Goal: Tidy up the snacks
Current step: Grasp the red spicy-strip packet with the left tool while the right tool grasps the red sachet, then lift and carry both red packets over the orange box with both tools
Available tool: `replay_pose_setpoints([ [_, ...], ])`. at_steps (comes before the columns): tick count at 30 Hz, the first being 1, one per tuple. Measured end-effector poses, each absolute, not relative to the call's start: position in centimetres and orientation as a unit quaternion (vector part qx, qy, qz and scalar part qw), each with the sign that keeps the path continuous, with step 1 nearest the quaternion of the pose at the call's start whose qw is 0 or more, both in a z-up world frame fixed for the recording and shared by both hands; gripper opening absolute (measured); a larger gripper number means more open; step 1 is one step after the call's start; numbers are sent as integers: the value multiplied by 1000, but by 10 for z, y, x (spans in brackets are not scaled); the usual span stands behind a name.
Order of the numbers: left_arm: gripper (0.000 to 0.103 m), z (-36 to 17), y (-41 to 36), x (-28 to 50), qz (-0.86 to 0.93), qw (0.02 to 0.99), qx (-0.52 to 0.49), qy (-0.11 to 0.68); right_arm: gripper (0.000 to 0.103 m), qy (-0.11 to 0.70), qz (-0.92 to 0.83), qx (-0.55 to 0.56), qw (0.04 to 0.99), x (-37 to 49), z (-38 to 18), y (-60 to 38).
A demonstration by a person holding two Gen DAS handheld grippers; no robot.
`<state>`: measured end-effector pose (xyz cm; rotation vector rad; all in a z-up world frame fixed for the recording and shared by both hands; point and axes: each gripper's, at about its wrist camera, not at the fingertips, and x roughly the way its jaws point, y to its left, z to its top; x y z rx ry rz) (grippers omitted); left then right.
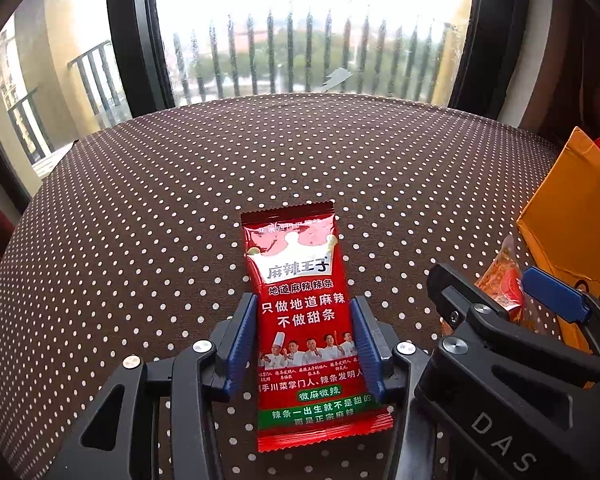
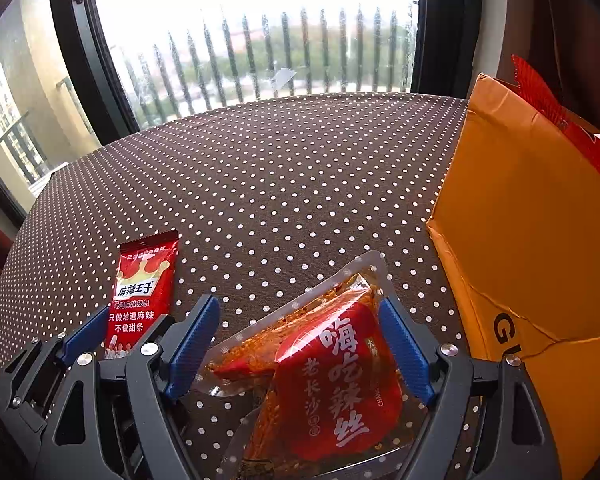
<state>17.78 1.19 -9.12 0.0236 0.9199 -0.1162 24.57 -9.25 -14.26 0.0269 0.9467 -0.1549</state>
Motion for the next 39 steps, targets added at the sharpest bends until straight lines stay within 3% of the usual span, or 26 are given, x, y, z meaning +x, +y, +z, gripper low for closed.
replay_pose_setpoints([
  [6, 40, -92, 6, 152, -52, 895, 15, 443, 85, 460, -57, -12, 886, 233, -143, -87],
  [11, 39, -92, 4, 127, -55, 892, 7, 449, 97, 464, -54, -21, 884, 224, -149, -90],
  [17, 39, -94, 3, 118, -50, 892, 2, 448, 96, 471, -40, -8, 881, 222, -160, -92],
  [19, 39, -94, 1, 120, -49, 892, 1, 448, 82, 461, -40, -16, 886, 220, -159, -91],
  [28, 38, -94, 3, 121, -47, 893, -7, 448, 49, 448, -27, -19, 893, 211, -154, -91],
  [39, 36, -87, 3, 107, -53, 894, -13, 446, 42, 446, -5, -11, 895, 186, -144, -99],
])
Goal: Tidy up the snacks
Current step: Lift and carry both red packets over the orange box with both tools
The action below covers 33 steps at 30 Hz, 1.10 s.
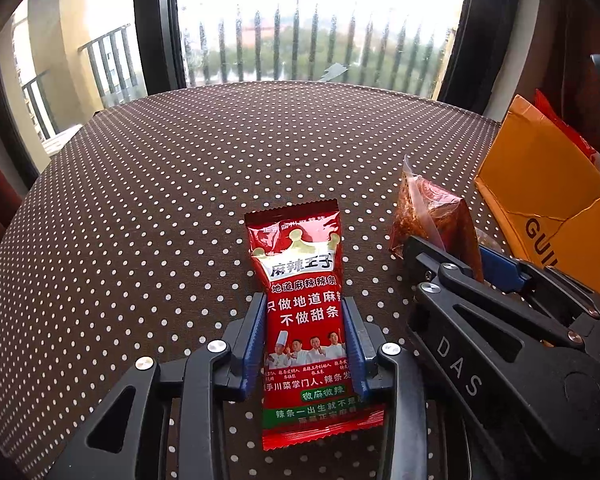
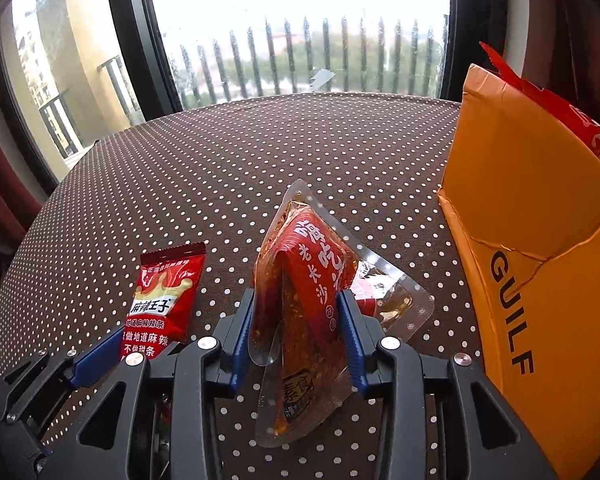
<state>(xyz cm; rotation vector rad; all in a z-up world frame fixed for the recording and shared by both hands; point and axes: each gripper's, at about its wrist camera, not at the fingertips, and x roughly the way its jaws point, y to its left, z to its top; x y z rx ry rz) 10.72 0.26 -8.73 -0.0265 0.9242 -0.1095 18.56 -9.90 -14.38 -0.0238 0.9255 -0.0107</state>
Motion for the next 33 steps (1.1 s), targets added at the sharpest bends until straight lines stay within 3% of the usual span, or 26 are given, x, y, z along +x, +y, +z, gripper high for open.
replay_pose_setpoints([
  [33, 36, 14, -13, -3, -45, 952, -20, 303, 41, 323, 27, -21, 946, 81, -26, -110],
])
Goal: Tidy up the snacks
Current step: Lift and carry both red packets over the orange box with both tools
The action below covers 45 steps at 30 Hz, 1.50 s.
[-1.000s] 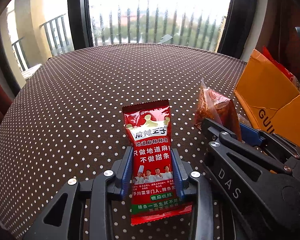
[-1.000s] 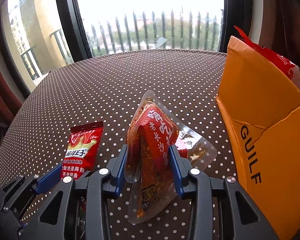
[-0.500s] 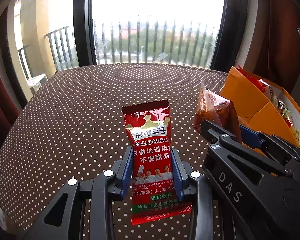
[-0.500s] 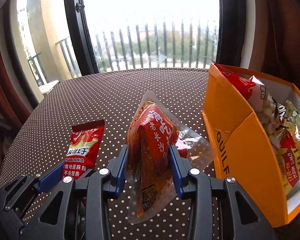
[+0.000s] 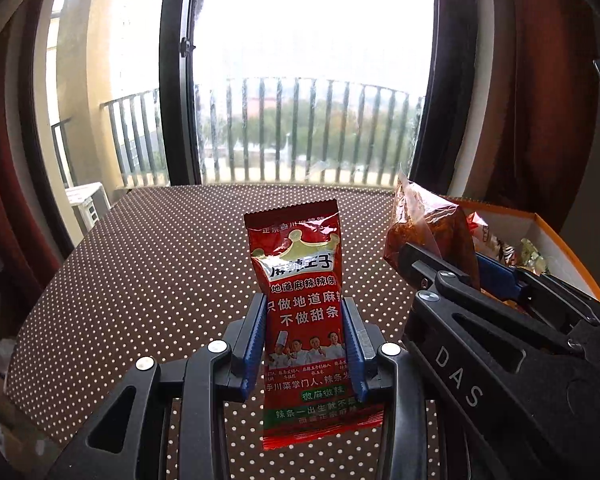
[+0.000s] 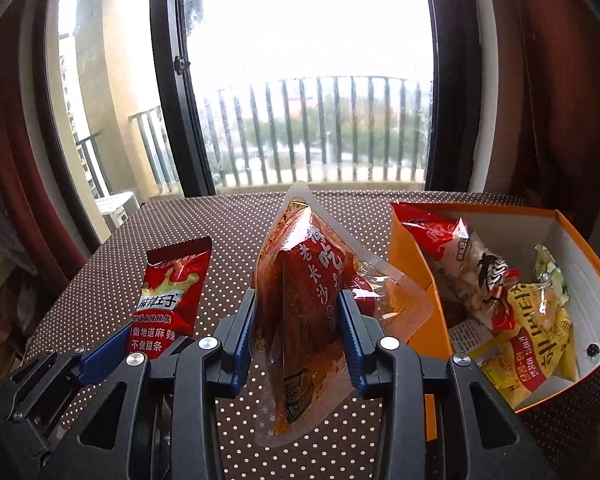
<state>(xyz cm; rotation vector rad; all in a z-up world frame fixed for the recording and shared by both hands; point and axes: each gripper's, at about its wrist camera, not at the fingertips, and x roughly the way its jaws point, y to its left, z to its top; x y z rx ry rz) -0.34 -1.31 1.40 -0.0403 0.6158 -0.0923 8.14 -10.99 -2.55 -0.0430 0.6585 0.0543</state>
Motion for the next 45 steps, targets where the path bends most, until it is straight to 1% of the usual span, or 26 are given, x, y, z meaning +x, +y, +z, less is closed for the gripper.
replay_pose_setpoints([
  [6, 36, 35, -29, -19, -49, 961, -16, 271, 42, 290, 31, -23, 956, 64, -1, -120],
  [13, 36, 52, -53, -22, -58, 967, -6, 247, 42, 265, 32, -19, 963, 67, 26, -138],
  [23, 36, 60, -83, -13, -82, 969, 7, 235, 42, 248, 16, -2, 969, 71, 41, -176],
  [30, 36, 55, -99, 19, -105, 965, 27, 238, 42, 233, -10, 14, 972, 75, 41, -213],
  [45, 36, 36, -143, 89, -165, 950, 46, 262, 42, 238, -70, 42, 968, 92, 34, -291],
])
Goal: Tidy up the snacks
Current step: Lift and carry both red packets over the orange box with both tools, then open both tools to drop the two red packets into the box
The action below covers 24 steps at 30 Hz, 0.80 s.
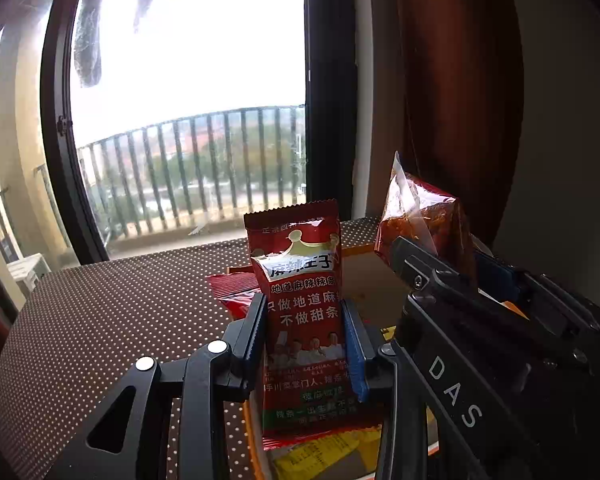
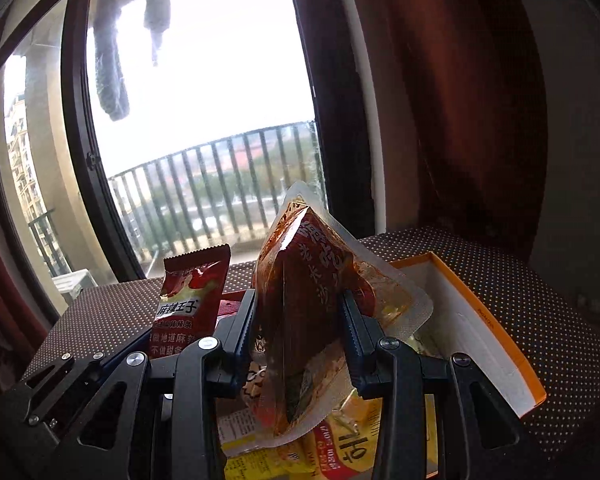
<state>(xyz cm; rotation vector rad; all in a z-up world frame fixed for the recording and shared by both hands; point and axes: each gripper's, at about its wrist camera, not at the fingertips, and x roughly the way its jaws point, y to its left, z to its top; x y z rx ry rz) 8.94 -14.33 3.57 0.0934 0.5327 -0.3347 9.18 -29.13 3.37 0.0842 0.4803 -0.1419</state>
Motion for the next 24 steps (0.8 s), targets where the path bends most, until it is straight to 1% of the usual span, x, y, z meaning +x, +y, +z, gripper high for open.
replay_pose_setpoints([
  [8, 36, 18, -164, 129, -209, 930, 59, 298, 42, 257, -118, 61, 957, 96, 21, -329],
  [17, 37, -5, -172, 182, -256, 893, 59, 365, 42, 291, -158, 73, 941, 101, 3, -361],
  [19, 42, -13, -173, 194, -260, 884, 62, 383, 42, 299, -164, 76, 937, 102, -2, -367],
  [20, 43, -16, -172, 202, -261, 879, 63, 393, 42, 304, -166, 78, 935, 103, -5, -370],
  [21, 48, -19, -171, 207, -260, 875, 63, 404, 42, 310, -168, 81, 932, 103, -8, -371],
  [23, 50, -21, -172, 216, -255, 871, 75, 413, 42, 318, -169, 86, 929, 104, -14, -376],
  [24, 56, -20, -170, 220, -254, 872, 79, 410, 42, 320, -166, 92, 928, 104, -15, -377],
])
